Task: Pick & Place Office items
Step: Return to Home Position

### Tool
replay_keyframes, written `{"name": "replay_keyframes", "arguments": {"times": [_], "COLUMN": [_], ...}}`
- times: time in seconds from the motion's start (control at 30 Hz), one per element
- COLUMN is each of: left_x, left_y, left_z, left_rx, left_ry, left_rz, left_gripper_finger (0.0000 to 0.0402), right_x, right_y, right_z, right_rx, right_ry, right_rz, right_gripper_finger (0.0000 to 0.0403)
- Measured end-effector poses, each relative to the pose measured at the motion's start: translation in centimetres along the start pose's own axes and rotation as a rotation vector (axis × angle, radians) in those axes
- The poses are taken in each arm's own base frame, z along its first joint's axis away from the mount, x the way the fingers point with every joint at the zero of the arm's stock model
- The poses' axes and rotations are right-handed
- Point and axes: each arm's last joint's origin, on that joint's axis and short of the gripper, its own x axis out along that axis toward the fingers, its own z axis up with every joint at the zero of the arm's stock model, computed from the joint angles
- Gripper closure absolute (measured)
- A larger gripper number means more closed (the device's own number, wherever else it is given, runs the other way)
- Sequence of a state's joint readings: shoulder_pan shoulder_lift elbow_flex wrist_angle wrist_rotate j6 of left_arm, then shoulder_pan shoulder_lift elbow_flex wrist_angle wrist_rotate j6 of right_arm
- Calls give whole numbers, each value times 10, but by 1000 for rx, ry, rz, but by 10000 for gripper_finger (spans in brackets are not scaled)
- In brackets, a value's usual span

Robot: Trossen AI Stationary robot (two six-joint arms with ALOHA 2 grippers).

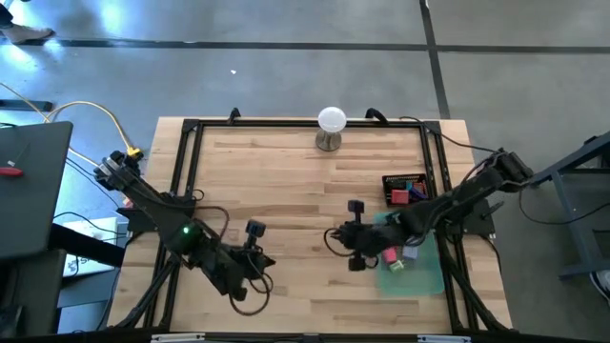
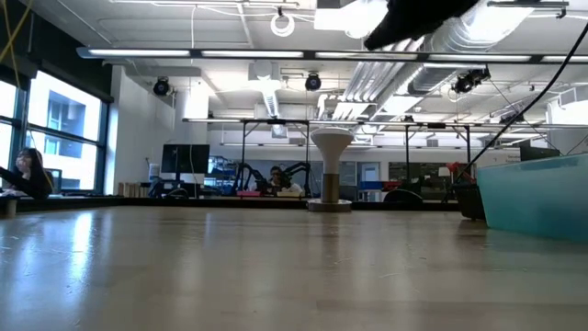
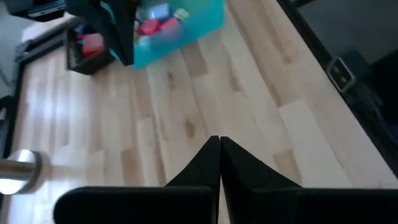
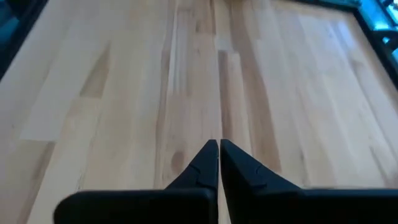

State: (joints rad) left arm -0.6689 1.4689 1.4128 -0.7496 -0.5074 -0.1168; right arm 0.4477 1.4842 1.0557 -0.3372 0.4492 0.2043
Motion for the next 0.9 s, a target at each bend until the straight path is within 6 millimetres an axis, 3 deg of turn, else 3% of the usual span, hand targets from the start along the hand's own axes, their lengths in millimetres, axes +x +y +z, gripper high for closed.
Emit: {"name": "replay_keyframes", "arguments": {"times": [0.3,0.53,0.73,0.9], "left_x": [-27,-40,-45,-50], "left_y": [48,91,106,112], "left_z": [-3,-12,-24,-50], "left_rx": [77,18,53,54], "left_ry": [-22,-9,-33,-7], "left_rz": [-119,-136,-127,-104], "left_gripper_finger": [401,401,401,401], "right_x": [-41,-66,-73,-78], "right_y": [-22,-37,-47,-61], "right_z": [16,9,-1,-10], "right_rx": [-30,-65,-37,-29], "right_ry": [-104,-59,8,6], "right_rz": [113,116,97,69], "right_gripper_finger": [399,399,399,399]}}
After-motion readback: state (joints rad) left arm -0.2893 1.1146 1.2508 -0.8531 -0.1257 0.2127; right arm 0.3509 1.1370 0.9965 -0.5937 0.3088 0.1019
